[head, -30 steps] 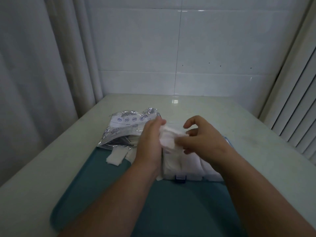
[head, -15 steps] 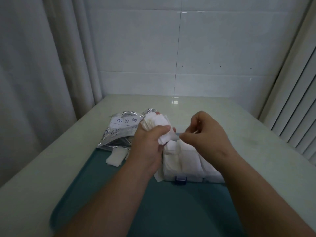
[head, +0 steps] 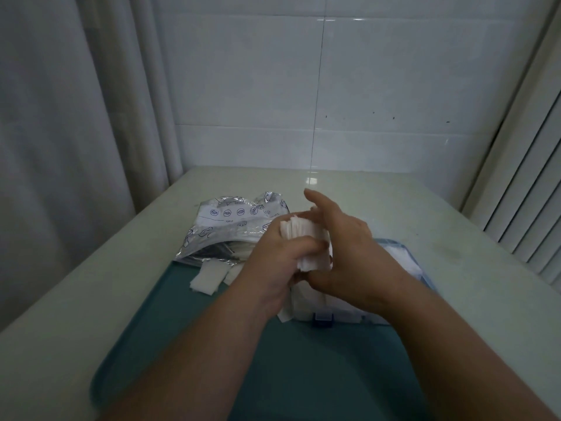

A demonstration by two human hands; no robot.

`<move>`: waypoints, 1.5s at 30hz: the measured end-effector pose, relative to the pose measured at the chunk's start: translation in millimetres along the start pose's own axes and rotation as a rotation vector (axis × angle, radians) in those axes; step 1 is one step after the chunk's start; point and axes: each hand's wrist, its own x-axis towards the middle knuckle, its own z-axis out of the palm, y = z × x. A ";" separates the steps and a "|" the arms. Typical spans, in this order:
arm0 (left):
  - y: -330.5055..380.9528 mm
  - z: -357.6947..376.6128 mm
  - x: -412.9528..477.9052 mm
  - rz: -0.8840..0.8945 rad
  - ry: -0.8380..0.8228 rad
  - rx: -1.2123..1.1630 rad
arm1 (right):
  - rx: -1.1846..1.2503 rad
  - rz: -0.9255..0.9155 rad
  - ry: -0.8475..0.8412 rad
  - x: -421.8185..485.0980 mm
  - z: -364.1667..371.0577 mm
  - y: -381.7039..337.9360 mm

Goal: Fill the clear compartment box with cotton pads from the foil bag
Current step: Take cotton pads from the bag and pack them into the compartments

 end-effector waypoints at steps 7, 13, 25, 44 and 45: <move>0.7 -0.2 -0.6 0.002 -0.003 -0.017 | -0.034 -0.008 0.030 1.6 4.7 1.7; 0.5 1.7 -1.0 -0.007 -0.049 -0.040 | -0.026 -0.006 0.031 -0.5 0.6 -4.8; 4.1 -0.2 -1.3 -0.005 0.215 -0.035 | 0.191 0.101 0.024 -4.5 -18.0 4.5; 9.4 27.7 5.3 -0.029 0.201 0.088 | 0.657 0.492 0.104 -2.9 -48.5 20.0; 10.3 31.8 5.6 -0.029 0.202 0.116 | 0.624 0.497 0.113 -3.7 -51.9 21.1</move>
